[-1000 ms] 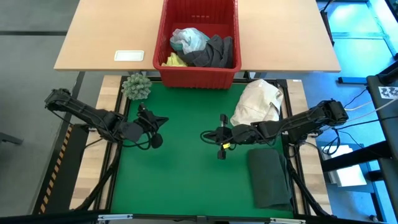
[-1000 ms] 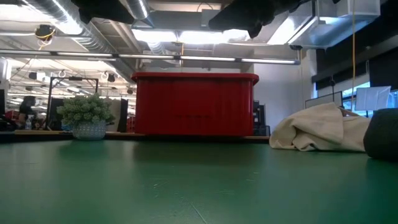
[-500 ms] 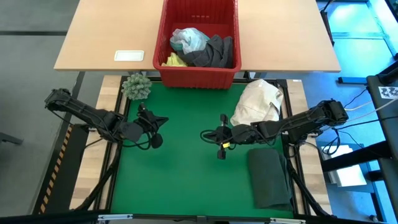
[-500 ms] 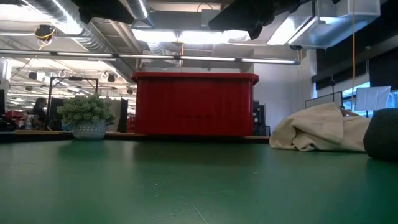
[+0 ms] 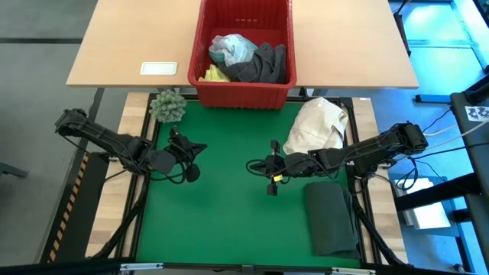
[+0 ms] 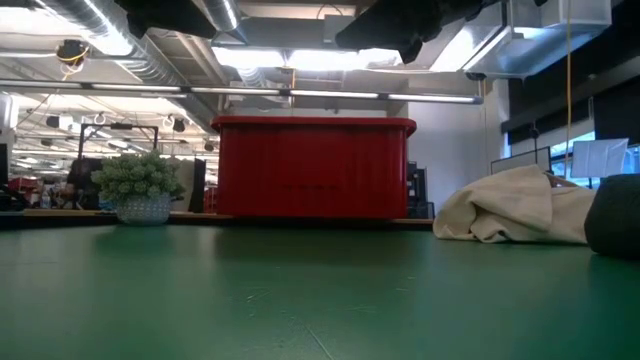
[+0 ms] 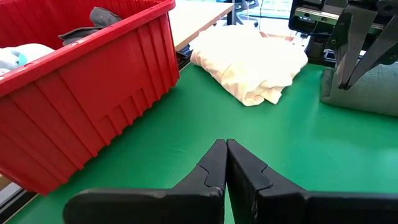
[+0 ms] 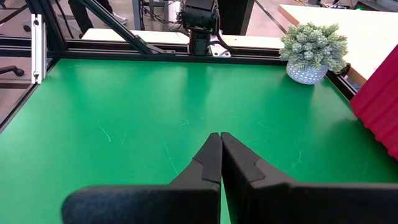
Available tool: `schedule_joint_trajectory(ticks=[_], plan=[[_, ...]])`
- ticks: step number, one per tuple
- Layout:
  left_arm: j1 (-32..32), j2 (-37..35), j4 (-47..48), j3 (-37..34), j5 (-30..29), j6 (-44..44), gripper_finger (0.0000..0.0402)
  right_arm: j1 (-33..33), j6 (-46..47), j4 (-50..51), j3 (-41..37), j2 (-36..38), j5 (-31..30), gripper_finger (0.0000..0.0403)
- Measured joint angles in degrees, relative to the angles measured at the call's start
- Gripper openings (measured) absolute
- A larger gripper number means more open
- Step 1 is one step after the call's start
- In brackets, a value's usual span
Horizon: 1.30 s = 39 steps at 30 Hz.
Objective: Fold Laundry from Bin
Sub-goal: Fold the gray short
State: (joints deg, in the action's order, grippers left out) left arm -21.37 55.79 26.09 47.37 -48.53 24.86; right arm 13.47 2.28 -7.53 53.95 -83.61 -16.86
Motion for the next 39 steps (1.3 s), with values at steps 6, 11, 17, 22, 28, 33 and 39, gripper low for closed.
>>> schedule_joint_trajectory(ticks=[6,11,17,22,28,33,39], plan=[[0.0,0.0,0.0,0.0,0.0,1.1,0.0002,0.0,0.0,0.0,0.0,0.0,0.0,0.0001],[0.0,0.0,0.0,0.0,0.0,3.2,0.0002,0.0,0.0,0.0,0.0,0.0,0.0,0.0001],[0.0,0.0,0.0,0.0,0.1,3.5,0.0002,0.0,0.0,-1.6,0.0,0.0,-0.5,0.0001],[0.0,0.0,0.0,0.0,-2.9,2.6,0.0002,0.0,0.0,-2.3,-0.1,0.0,-0.5,0.0001],[0.0,0.0,-0.1,0.0,-5.6,3.0,0.0002,-0.1,-2.7,-6.1,0.0,0.0,-1.9,0.0001],[0.5,0.0,-0.2,0.0,-5.7,-1.6,0.0002,-0.1,-5.9,-5.5,4.1,0.2,-8.2,0.0001],[8.7,0.0,-0.1,0.0,1.3,-11.1,0.0001,-1.7,-8.4,0.2,7.0,0.2,-13.6,0.0001]])
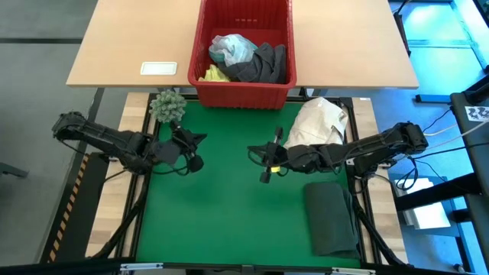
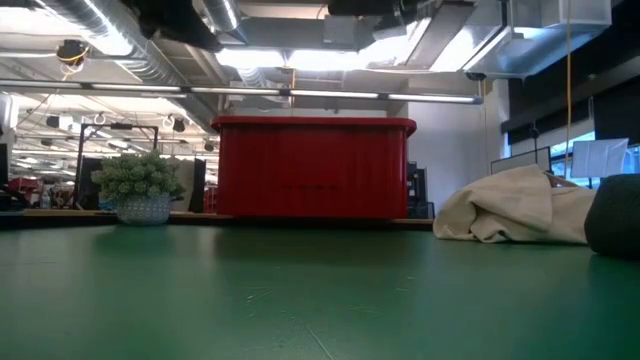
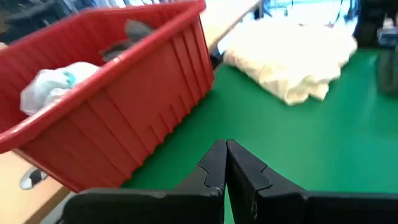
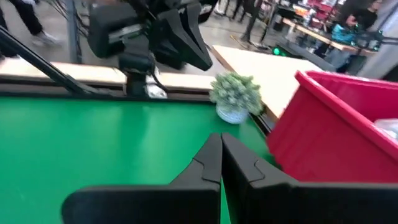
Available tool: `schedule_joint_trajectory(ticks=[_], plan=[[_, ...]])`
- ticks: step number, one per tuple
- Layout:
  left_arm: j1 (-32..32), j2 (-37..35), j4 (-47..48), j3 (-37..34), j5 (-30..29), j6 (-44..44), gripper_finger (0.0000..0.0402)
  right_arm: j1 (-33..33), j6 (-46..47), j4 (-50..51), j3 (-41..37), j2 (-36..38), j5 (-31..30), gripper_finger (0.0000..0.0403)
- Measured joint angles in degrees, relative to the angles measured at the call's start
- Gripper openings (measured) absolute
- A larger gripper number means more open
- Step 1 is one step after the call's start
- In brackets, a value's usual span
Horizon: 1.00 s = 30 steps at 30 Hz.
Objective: Fold Laundry from Bin
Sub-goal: Fold the gray short
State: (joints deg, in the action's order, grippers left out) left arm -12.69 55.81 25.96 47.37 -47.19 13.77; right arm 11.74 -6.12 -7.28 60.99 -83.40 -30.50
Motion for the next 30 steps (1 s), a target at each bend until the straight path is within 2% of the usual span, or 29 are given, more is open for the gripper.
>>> schedule_joint_trajectory(ticks=[3,7,13,18,22,25,30], plan=[[7.0,0.0,0.0,0.0,7.8,-3.5,0.0001,-2.4,0.3,1.8,0.0,0.0,0.0,0.0001],[16.0,0.0,0.0,0.0,14.0,-7.2,0.0001,-6.0,1.2,3.9,0.0,0.0,0.0,0.0001],[24.6,0.0,-1.0,0.0,14.8,-14.7,0.0,-10.4,1.4,4.3,0.0,0.0,1.9,0.0001],[28.8,0.5,-3.7,0.0,14.3,-24.4,0.0,-14.3,1.4,6.0,0.1,0.0,3.2,0.0001],[32.6,0.8,-7.8,0.0,14.2,-27.5,0.0,-17.4,2.4,8.0,0.1,0.0,3.2,0.0001],[36.0,1.0,-10.3,0.0,16.2,-31.7,0.0007,-19.4,3.1,8.4,0.1,0.0,3.3,0.0001],[42.0,3.0,-14.3,0.0,23.0,-36.9,0.0047,-21.8,3.1,8.3,0.1,-0.2,3.3,0.0001]])
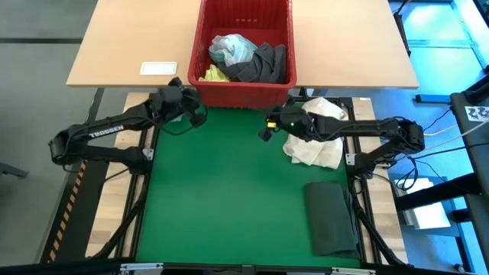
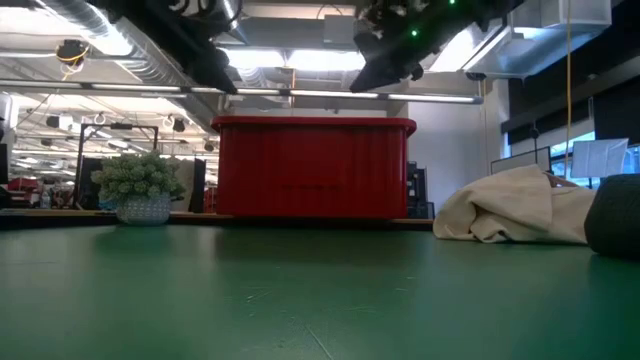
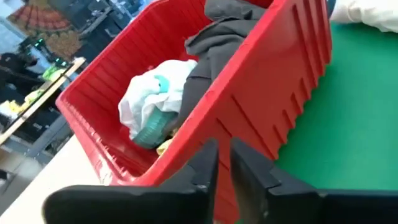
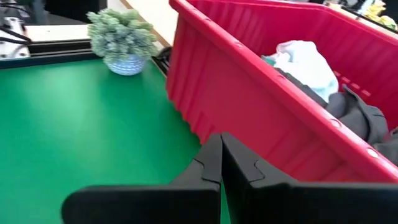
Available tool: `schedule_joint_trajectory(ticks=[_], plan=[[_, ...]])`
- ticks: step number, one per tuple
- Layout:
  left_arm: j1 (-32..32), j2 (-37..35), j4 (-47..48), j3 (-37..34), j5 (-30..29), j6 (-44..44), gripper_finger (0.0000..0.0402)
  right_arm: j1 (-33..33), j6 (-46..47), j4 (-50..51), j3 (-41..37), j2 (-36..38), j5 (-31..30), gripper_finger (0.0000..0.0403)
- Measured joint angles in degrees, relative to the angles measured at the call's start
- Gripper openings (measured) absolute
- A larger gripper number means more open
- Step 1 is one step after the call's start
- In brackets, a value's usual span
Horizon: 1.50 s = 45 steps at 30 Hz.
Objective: Fold Laundry from Bin
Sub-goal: Fold the gray short
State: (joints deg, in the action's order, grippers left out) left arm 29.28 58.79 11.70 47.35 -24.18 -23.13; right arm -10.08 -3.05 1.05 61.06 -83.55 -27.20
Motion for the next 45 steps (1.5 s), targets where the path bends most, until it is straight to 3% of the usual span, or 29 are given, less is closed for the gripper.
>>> schedule_joint_trajectory(ticks=[12,23,28,37,45], plan=[[8.7,8.3,-7.6,0.0,8.1,-6.1,0.0131,-4.2,-0.2,-1.2,0.0,-3.5,-0.2,0.0001],[9.7,11.1,-13.2,0.0,5.4,-10.0,0.0167,-4.2,-2.0,-2.6,0.0,-4.2,0.0,0.0005],[9.7,11.1,-12.3,0.7,2.8,-8.2,0.0188,-4.2,-3.6,-2.3,0.0,-4.2,5.9,0.0056],[9.7,11.1,-12.3,3.5,5.4,-8.8,0.0194,-4.2,-3.7,-2.7,0.0,-4.2,6.3,0.0172],[11.9,12.3,-12.0,3.6,7.9,-8.8,0.0194,-4.2,-3.7,-3.9,0.0,-4.2,6.3,0.0204]])
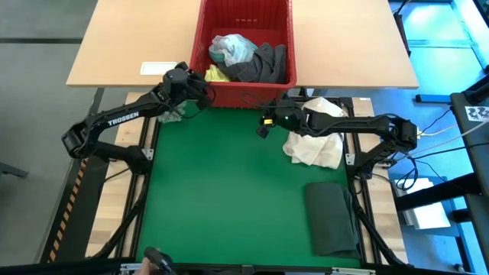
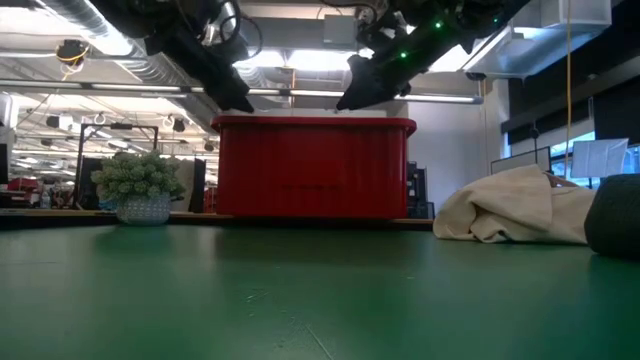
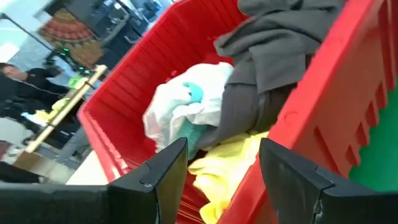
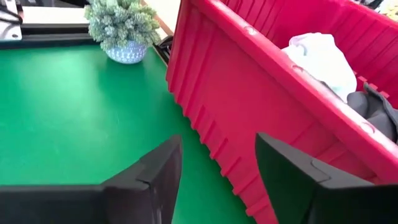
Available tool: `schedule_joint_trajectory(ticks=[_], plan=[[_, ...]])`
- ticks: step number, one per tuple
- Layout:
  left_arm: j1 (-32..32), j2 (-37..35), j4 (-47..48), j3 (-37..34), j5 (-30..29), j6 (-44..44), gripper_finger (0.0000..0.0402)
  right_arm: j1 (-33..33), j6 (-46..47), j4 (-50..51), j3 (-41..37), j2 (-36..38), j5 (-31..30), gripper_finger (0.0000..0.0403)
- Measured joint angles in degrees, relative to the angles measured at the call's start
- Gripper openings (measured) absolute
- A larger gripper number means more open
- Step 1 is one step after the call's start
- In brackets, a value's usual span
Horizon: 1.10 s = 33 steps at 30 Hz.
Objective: Fold Laundry from Bin
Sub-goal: Fold the gray short
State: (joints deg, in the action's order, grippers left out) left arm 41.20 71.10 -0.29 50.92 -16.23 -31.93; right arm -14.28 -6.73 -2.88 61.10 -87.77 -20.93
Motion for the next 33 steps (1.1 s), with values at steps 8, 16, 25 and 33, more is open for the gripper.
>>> schedule_joint_trajectory(ticks=[8,16,25,33], plan=[[1.9,3.1,2.1,0.5,4.0,0.1,0.0194,0.0,0.0,-0.6,0.0,0.0,0.0,0.0205],[-0.2,2.0,6.4,3.9,2.9,1.0,0.0194,0.0,-1.0,-0.6,0.0,0.0,0.0,0.0205],[-4.0,1.8,15.6,10.1,8.2,4.2,0.0194,0.0,-1.1,-0.5,0.0,0.0,0.0,0.0205],[-2.4,2.8,20.9,10.4,7.9,2.8,0.0194,0.0,-1.1,-0.5,0.0,0.0,0.0,0.0205]])
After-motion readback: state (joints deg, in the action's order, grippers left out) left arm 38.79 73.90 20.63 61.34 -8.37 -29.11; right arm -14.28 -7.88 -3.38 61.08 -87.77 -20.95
